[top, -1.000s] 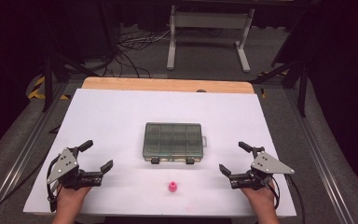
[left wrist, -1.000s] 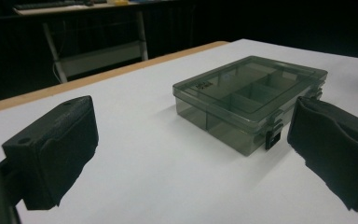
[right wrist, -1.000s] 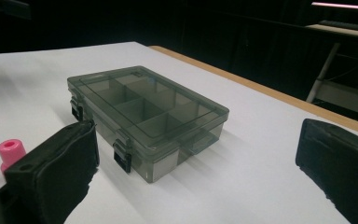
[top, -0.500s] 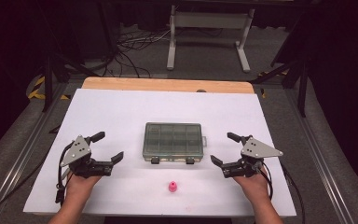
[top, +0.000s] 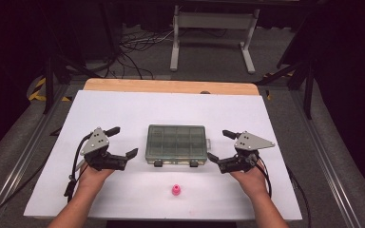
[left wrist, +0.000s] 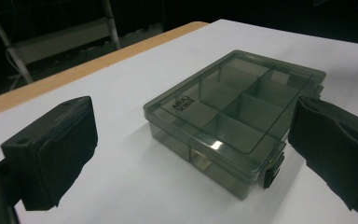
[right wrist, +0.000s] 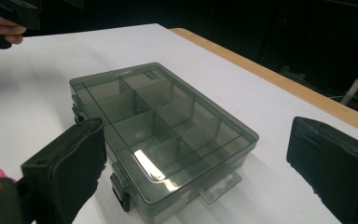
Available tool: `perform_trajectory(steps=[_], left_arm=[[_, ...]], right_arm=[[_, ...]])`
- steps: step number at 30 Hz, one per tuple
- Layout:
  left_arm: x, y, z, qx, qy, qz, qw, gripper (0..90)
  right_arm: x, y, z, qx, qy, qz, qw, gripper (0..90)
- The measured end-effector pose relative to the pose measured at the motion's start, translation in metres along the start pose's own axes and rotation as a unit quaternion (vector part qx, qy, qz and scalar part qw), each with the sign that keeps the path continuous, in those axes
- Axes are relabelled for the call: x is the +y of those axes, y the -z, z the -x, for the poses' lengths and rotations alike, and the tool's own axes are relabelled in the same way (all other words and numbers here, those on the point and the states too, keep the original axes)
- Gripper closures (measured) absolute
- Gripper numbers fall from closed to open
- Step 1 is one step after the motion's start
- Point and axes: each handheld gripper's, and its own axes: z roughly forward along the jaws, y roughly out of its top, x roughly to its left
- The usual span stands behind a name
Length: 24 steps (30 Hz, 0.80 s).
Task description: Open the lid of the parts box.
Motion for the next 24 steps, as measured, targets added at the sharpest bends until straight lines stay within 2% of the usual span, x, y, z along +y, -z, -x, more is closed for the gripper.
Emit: perform_trajectory(steps=[3, 8, 10, 12, 14, 16, 17, 18, 21, 24], left_arm=[[-0.003, -0.008, 0.0, -0.013, 0.015, -0.004, 0.9998, 2.2], [-0.007, -0.019, 0.0, -0.018, 0.015, -0.002, 0.9997, 4.6], [-0.012, -0.023, -0.002, -0.031, 0.039, 0.005, 0.9987, 4.5], [-0.014, -0.026, -0.003, -0.038, 0.048, -0.006, 0.9981, 2.3], [-0.017, -0.027, -0.001, -0.03, 0.029, -0.011, 0.9991, 2.2], [-0.019, -0.027, 0.001, -0.036, 0.022, -0.015, 0.999, 3.8], [-0.019, -0.027, 0.002, -0.04, 0.022, -0.017, 0.9988, 4.0], [-0.02, -0.027, 0.002, -0.048, 0.032, -0.019, 0.9981, 4.1], [-0.02, -0.026, 0.001, -0.052, 0.035, -0.023, 0.9978, 5.1], [-0.021, -0.026, 0.001, -0.049, 0.021, -0.036, 0.9979, 6.1]], right_arm=[[-0.001, -0.004, 0.0, 0.011, 0.0, 0.002, 0.9999, 5.9], [-0.007, -0.015, -0.002, 0.019, -0.006, -0.003, 0.9998, 5.9], [-0.01, -0.019, -0.002, 0.022, -0.011, -0.008, 0.9997, 5.6], [-0.012, -0.021, -0.003, 0.021, -0.014, -0.012, 0.9996, 5.5], [-0.014, -0.021, -0.004, 0.019, -0.012, -0.013, 0.9997, 5.4], [-0.016, -0.021, -0.005, 0.018, -0.011, -0.018, 0.9996, 5.2], [-0.017, -0.02, -0.005, 0.018, -0.012, -0.019, 0.9996, 5.3], [-0.018, -0.02, -0.004, 0.016, -0.013, -0.021, 0.9996, 5.2], [-0.019, -0.019, -0.005, 0.022, -0.012, -0.036, 0.999, 8.1], [-0.019, -0.02, -0.007, 0.028, -0.006, -0.048, 0.9984, 9.6]])
